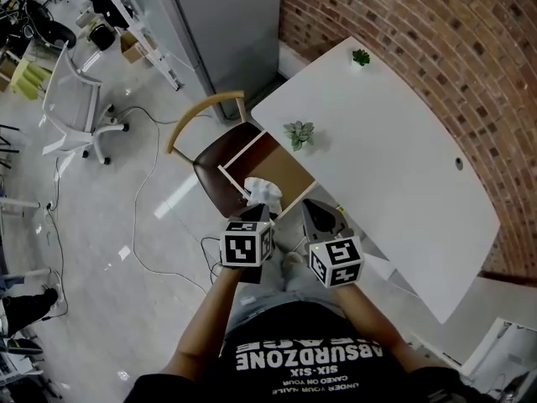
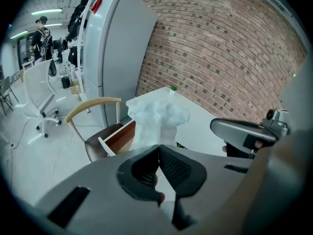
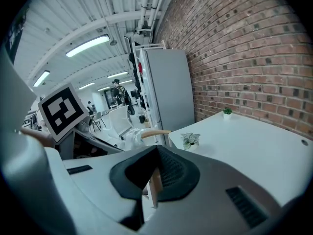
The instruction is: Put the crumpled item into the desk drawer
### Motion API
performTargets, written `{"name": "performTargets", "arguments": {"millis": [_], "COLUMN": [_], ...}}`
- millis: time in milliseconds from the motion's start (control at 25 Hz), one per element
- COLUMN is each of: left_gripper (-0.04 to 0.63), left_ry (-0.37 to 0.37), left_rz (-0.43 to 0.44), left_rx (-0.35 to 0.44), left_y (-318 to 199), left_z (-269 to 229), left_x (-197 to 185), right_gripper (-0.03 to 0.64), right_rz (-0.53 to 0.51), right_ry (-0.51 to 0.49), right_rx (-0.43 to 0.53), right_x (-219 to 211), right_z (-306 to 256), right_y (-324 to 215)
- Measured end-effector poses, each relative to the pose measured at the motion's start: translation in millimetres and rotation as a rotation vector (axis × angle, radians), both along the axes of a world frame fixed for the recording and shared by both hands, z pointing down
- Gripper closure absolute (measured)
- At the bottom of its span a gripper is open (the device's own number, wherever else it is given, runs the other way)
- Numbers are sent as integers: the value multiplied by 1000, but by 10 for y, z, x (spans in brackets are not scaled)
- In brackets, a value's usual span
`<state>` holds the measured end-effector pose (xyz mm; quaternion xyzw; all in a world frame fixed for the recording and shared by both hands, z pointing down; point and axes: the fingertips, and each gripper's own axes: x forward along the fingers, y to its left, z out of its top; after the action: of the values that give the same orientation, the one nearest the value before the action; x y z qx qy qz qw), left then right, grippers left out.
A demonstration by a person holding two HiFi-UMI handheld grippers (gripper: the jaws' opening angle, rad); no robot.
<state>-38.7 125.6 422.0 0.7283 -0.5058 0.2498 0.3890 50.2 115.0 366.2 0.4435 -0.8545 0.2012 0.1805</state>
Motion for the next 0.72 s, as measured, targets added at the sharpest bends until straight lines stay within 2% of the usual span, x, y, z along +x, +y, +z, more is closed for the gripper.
{"name": "performTargets", "arguments": {"millis": [720], "left_gripper": [588], "left_ry": [11], "left_rz": [146], "left_rx": [-120], "left_y": [-419], "left_z": [465], "left_x": [-232], "right_gripper": [618], "right_rz": [148], "right_ry": [26], "right_rx": [-57], "right_x": [-206], "right_z": [309], "right_y": [-460]}}
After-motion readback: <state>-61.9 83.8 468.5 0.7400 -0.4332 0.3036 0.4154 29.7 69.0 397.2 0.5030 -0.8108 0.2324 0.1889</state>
